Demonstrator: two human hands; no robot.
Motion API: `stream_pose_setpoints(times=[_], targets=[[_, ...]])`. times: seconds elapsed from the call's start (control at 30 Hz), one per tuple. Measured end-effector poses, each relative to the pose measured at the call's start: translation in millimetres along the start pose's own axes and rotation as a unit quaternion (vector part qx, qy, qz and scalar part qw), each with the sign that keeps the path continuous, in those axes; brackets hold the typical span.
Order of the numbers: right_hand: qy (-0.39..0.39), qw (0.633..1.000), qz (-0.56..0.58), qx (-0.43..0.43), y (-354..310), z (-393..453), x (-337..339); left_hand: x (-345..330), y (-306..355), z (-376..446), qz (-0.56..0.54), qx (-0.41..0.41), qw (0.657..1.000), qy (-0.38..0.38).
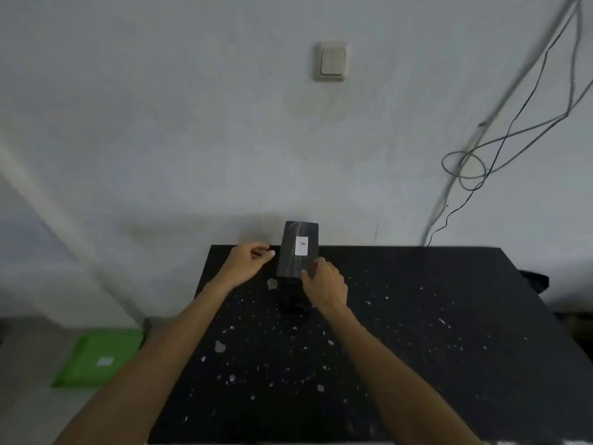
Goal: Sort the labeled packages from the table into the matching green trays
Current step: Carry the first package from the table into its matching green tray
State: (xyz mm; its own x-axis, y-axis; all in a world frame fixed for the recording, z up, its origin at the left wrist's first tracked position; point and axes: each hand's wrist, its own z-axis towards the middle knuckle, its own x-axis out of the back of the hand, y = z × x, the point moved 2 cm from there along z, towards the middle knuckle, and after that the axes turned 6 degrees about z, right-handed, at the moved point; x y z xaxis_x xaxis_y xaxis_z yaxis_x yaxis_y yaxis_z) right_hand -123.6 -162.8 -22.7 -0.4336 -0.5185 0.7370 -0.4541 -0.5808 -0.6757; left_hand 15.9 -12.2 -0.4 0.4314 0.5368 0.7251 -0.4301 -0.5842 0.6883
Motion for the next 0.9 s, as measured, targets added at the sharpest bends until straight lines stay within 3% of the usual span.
stream_pose_setpoints(times=[0.1,0.4,0.63,0.9], targets=[[0.026,0.996,0.002,-0.081,-3.7,20.2,-30.3,-8.4,-4.4,44.7,-0.030,0.019,0.999,0.016],[0.026,0.972,0.034,-0.232,2.9,66.1,-101.7,-52.1,-16.6,174.7,-0.020,0.068,0.995,-0.068],[0.017,0.971,0.019,-0.240,4.0,68.2,-106.3,-74.0,-26.8,203.6,-0.036,0.085,0.988,-0.121],[0.001,0.982,-0.025,-0.188,-4.2,70.0,-87.0,-66.8,-30.4,200.1,-0.095,0.113,0.987,-0.061]])
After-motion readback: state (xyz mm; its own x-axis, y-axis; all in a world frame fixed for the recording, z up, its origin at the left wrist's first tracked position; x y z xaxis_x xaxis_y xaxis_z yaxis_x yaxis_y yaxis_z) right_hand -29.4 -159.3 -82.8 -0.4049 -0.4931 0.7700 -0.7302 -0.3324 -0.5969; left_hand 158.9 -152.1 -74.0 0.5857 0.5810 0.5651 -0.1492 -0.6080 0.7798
